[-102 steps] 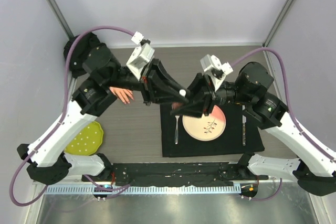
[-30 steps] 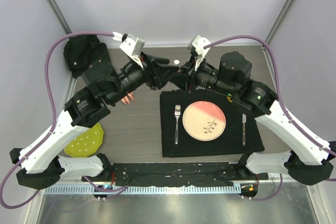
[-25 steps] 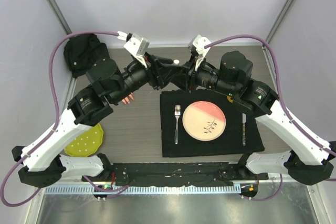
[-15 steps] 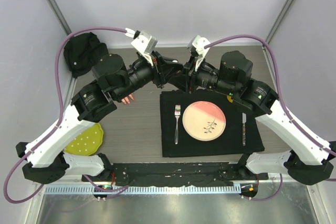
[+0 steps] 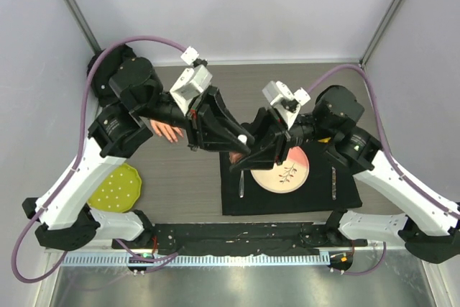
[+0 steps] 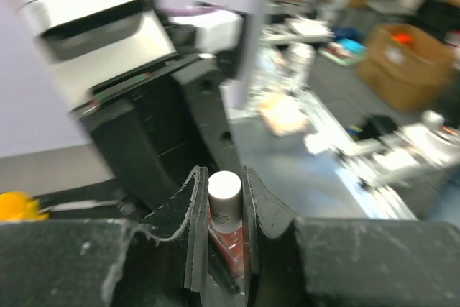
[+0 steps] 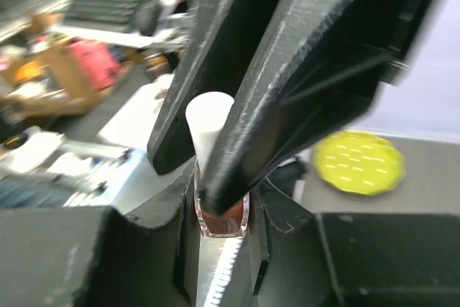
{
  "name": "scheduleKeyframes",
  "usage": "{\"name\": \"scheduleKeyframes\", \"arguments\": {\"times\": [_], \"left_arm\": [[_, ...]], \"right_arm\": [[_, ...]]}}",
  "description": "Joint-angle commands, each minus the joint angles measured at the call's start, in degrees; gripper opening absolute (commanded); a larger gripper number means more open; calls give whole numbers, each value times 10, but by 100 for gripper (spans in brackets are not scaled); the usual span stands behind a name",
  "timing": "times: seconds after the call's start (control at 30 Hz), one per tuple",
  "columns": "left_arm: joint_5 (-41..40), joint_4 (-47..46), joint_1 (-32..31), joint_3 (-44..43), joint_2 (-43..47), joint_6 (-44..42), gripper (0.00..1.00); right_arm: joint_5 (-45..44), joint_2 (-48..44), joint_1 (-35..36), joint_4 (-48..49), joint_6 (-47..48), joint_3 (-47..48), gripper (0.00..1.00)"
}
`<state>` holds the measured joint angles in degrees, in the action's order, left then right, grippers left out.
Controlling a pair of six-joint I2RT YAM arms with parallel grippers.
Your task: Paint the nails
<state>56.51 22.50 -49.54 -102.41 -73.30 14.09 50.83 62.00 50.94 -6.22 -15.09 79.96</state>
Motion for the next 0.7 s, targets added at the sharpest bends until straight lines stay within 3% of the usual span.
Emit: {"name": "scheduleKeyframes", "arguments": {"times": [0.0,0.2,0.23,0.27,0.37,0.47,0.67], "left_arm": [[218,-3,12,27,-43,5,0],[166,0,26,21,-23,7,1],[117,10,30,17,-19,2,8],[97,46,36,9,-13,-18,33],[3,100,36,-14,13,-44,64],[-97,90,36,-2,58,-43,74],[-314,76,36,29,120,2,77]], "right_arm": [[132,6,8,177,-115,0,1],[87,4,7,76,-32,23,1],[80,7,7,66,-21,27,1],[70,8,6,21,-7,37,1],[17,18,7,-57,57,59,1],[-54,26,6,-113,103,77,1],[-174,43,6,-198,168,113,1]]}}
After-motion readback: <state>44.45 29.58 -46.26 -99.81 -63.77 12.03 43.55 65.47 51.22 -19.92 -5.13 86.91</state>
